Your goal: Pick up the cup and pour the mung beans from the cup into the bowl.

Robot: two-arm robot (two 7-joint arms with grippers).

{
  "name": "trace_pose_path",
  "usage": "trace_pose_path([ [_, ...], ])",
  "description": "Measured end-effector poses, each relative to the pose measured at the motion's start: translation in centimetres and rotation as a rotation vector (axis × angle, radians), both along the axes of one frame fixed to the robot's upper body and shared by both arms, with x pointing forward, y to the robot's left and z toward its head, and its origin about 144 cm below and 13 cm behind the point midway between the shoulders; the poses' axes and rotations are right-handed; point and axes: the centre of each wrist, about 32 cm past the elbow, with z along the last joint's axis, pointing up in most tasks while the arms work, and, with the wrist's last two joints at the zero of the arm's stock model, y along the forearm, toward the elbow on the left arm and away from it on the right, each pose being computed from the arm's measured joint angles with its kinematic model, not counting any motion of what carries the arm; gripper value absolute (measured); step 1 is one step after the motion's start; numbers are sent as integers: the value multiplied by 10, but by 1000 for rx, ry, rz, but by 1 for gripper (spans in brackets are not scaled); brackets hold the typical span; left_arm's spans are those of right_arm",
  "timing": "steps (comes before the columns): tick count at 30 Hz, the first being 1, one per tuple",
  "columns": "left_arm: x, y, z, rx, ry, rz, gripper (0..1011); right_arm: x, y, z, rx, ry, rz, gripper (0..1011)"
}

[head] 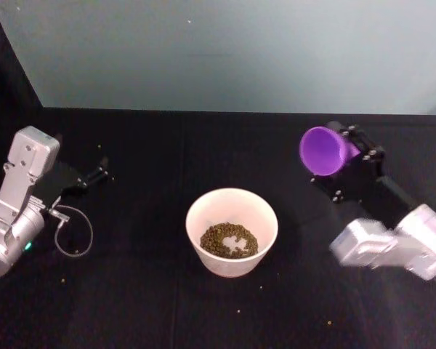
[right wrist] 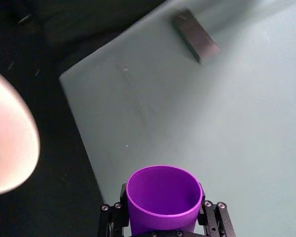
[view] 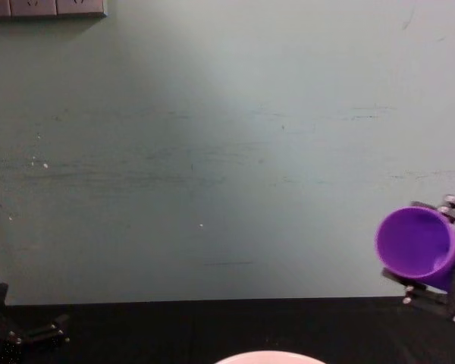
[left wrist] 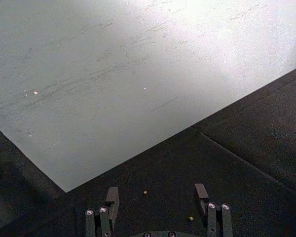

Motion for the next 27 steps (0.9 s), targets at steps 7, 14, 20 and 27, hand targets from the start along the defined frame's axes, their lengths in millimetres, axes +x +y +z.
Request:
trace_pose_path([
  [7, 0, 0, 0, 0, 0, 0, 1000, 3, -20, -22, 415, 260, 23, 750],
  [14, 0, 0, 0, 0, 0, 0, 1000, 3, -28, -40, 710, 505, 47, 750],
  [20, 0, 0, 0, 0, 0, 0, 1000, 4, -29, -49, 854, 662, 64, 749],
  [27, 0, 0, 0, 0, 0, 0, 1000, 3, -28, -57, 889, 747, 91, 749],
])
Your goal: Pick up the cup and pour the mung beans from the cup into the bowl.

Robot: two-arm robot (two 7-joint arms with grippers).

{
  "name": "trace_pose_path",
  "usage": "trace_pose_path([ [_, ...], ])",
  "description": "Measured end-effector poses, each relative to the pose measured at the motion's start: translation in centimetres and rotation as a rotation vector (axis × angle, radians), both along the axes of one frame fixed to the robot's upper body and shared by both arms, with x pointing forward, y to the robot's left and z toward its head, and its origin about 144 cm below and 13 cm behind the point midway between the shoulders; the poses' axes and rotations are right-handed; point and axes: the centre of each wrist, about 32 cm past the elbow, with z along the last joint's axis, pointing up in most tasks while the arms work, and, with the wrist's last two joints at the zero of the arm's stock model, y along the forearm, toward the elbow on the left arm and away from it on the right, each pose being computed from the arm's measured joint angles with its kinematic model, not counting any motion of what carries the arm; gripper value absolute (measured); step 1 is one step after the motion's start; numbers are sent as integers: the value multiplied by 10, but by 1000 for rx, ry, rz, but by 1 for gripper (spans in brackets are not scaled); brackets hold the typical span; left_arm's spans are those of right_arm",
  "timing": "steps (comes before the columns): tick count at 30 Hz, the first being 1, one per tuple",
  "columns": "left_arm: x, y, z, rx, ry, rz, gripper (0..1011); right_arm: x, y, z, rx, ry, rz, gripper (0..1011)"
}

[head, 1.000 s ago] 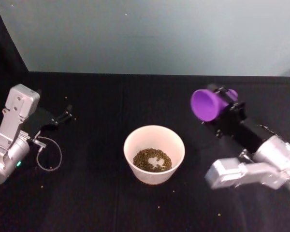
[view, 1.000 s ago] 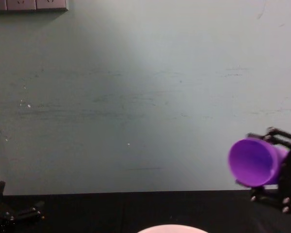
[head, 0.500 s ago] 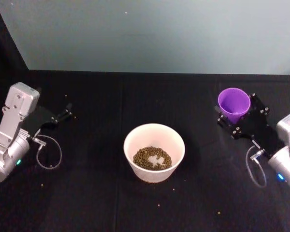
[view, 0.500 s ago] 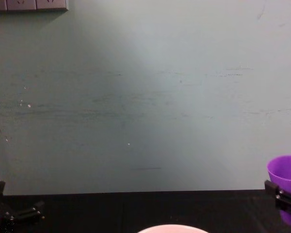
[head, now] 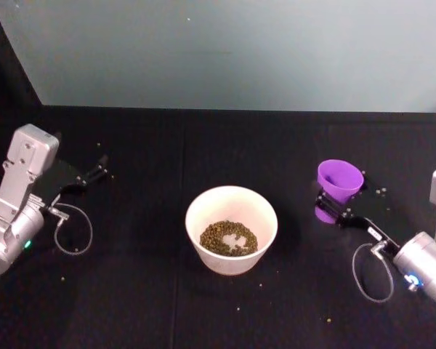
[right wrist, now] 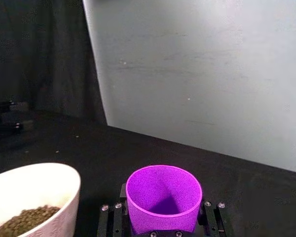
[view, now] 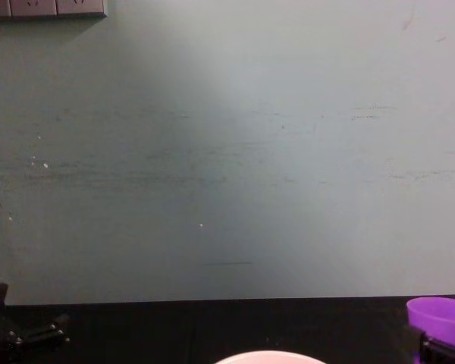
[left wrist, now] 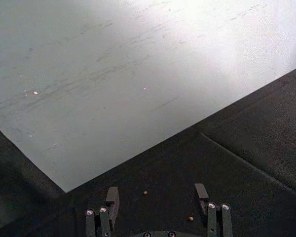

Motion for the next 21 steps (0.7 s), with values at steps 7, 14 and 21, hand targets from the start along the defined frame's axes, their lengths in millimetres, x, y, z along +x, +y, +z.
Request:
trace_pose_path([
  [7, 0, 0, 0, 0, 0, 0, 1000, 2, 2, -9, 6, 15, 43, 750],
  [14, 0, 0, 0, 0, 0, 0, 1000, 5, 2, -16, -28, 17, 58, 749],
  [21, 0, 0, 0, 0, 0, 0, 1000, 6, 2, -19, -55, 12, 61, 749],
])
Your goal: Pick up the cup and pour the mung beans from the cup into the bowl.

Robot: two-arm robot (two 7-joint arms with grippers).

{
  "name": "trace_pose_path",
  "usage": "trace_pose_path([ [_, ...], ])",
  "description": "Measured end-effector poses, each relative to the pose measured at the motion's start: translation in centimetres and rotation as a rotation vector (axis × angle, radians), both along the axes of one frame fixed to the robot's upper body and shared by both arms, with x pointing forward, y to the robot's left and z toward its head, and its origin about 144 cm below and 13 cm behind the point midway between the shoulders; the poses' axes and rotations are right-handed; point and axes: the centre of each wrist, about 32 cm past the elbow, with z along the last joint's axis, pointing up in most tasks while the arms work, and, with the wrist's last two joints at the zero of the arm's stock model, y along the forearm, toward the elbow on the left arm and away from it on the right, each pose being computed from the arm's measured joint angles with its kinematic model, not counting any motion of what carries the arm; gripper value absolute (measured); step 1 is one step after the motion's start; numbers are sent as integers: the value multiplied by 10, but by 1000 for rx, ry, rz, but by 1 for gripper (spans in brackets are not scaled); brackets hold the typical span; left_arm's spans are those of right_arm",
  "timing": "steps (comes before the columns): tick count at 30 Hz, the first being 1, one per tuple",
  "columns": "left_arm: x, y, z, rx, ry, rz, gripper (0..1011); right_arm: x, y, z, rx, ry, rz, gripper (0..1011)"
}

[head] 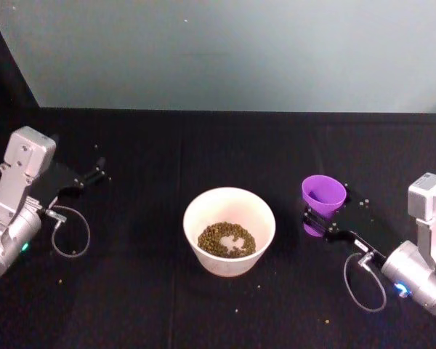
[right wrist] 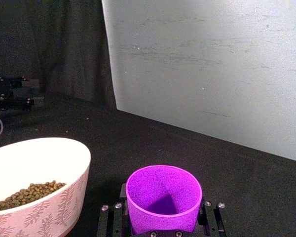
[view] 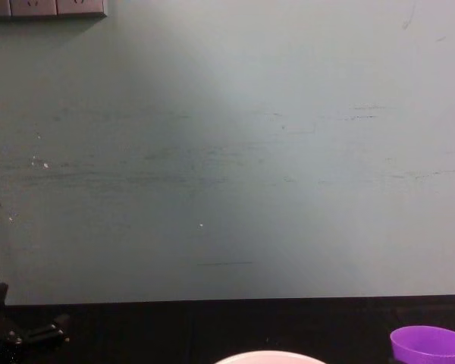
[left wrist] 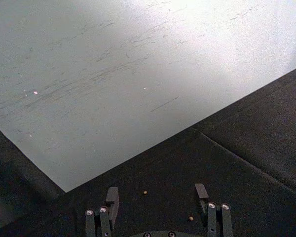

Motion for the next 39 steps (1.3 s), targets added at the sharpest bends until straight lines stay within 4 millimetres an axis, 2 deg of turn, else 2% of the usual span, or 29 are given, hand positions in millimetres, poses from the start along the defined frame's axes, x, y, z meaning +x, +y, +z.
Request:
trace_pose_path([
  [14, 0, 0, 0, 0, 0, 0, 1000, 1, 0, 1, -16, -5, 10, 750],
  [18, 0, 0, 0, 0, 0, 0, 1000, 1, 1, 1, -16, -6, 10, 821],
  [23, 0, 0, 0, 0, 0, 0, 1000, 1, 1, 1, -16, -6, 10, 969],
  [25, 0, 0, 0, 0, 0, 0, 1000, 1, 1, 1, -15, -6, 9, 1002],
  [28, 0, 0, 0, 0, 0, 0, 1000, 0, 1, 1, -15, -7, 8, 1000],
  [39, 0, 0, 0, 0, 0, 0, 1000, -13, 0, 40, 55, -89, 10, 1002],
])
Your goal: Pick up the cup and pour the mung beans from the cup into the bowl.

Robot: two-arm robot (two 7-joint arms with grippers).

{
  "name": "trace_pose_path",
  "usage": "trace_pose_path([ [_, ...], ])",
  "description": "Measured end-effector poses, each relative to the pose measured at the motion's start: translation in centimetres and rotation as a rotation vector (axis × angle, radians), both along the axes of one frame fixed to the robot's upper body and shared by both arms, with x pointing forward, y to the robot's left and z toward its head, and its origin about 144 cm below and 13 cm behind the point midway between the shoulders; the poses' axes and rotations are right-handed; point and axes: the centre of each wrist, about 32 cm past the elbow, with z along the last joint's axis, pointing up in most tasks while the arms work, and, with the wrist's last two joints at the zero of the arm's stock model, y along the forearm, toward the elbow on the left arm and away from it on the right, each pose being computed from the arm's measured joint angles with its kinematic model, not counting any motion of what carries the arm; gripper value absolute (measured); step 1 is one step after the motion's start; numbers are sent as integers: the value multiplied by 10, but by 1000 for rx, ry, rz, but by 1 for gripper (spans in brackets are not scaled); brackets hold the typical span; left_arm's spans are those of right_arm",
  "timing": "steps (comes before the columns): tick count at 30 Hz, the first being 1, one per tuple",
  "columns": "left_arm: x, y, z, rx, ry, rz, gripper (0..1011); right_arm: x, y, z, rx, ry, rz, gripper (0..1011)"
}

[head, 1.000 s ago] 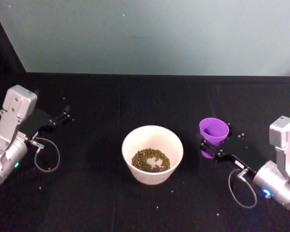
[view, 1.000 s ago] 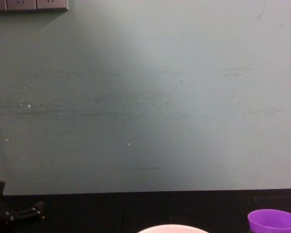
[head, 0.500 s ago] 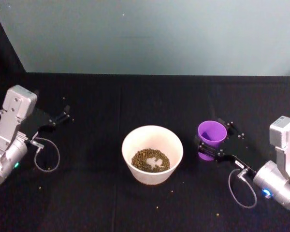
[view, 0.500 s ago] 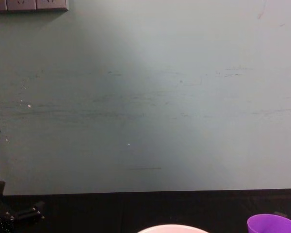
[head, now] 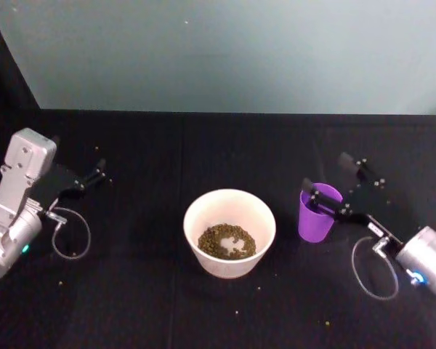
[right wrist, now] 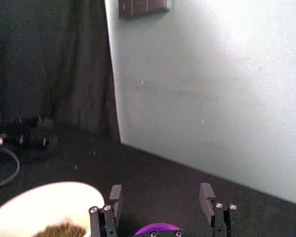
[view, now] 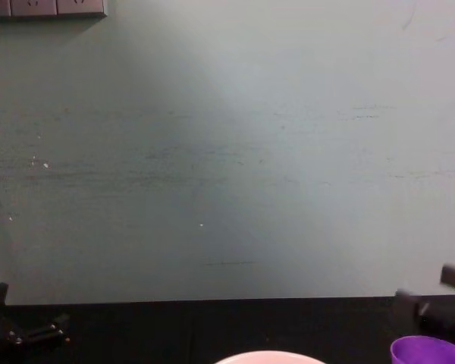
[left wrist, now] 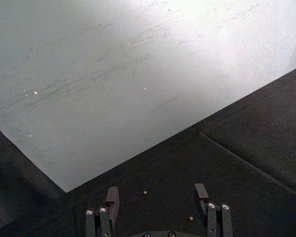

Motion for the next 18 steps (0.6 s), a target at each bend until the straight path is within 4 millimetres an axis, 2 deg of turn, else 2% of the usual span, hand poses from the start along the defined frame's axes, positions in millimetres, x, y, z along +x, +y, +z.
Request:
trace_pose_path([
  [10, 0, 0, 0, 0, 0, 0, 1000, -20, -2, 24, 9, -63, -184, 1002],
  [18, 0, 0, 0, 0, 0, 0, 1000, -39, -8, 21, -8, -87, -463, 1002],
])
